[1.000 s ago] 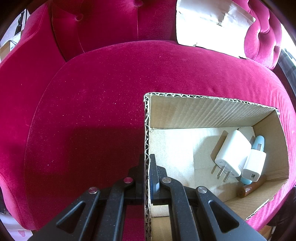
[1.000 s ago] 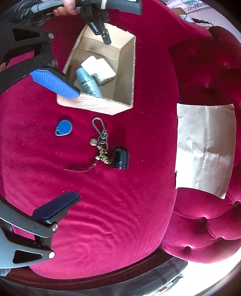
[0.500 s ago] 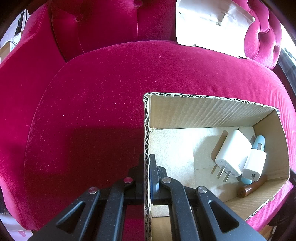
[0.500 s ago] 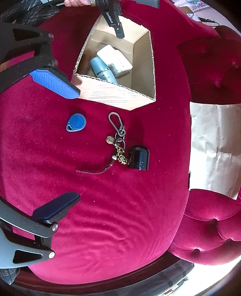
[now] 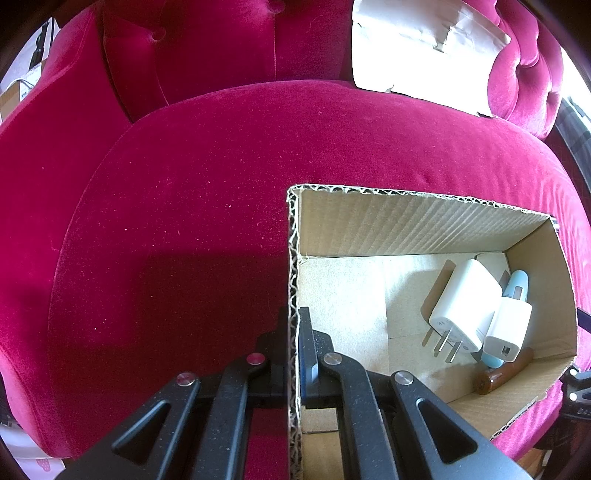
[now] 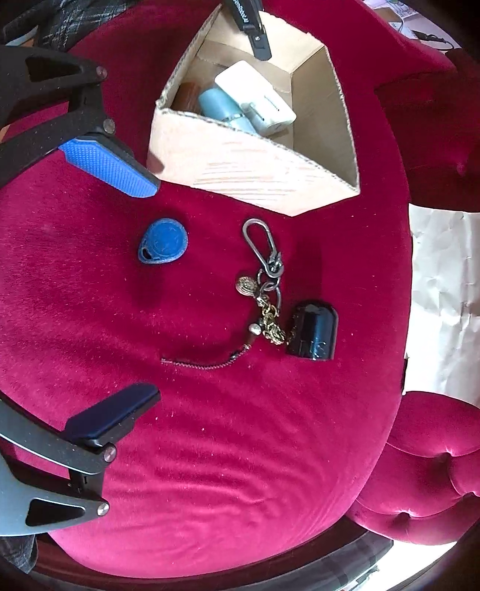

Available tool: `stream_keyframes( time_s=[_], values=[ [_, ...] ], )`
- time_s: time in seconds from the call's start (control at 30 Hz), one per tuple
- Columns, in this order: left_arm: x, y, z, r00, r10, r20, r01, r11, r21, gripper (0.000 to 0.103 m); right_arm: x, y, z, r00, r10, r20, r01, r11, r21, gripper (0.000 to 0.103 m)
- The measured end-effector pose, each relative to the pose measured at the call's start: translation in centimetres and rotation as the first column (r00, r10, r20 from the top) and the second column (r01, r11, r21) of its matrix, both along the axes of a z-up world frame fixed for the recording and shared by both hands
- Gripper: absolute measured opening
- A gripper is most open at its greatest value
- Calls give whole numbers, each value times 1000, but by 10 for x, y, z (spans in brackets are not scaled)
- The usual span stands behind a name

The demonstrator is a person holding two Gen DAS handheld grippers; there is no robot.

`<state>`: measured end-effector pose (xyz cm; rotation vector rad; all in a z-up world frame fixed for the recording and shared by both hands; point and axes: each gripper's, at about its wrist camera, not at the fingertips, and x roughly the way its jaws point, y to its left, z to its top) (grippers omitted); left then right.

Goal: Organize rigid objects
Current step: 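Move the right gripper back toward the blue key fob, then grasp the blue key fob with the right gripper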

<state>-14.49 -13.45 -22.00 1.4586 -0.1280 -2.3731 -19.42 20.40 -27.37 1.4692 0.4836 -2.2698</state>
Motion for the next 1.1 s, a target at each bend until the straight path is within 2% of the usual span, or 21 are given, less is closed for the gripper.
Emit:
stream_keyframes(
  time_s=[0.2,0.37,0.5,0.6,0.63,0.67,1.1],
  values=[
    [-1,-12,2,1000,-1,-1,1,1000,-1,2,-3,-3,-7,1000,3,8,-3,1000,-5,98],
    [-1,-17,2,1000,-1,0,1,1000,-3,2,-5,-6,-9,1000,12,19,-12,1000,-13,80],
    [-2,-15,1,1000,-1,0,1,1000,-3,2,-3,-7,-12,999,20,37,-19,1000,-24,71],
    [-2,-15,2,1000,0,-1,0,1000,-4,2,-2,-8,-10,999,28,27,-28,999,-30,50],
    [-3,-17,2,1000,0,-1,0,1000,-5,2,-1,-8,-9,999,32,20,-31,999,-29,35],
    [-3,-20,2,1000,0,-1,0,1000,-5,2,-2,-8,-8,999,33,20,-33,999,-31,28],
    [-5,-27,3,1000,-1,0,1,1000,-7,2,0,-5,6,1000,16,12,-16,999,-32,28]
  ],
)
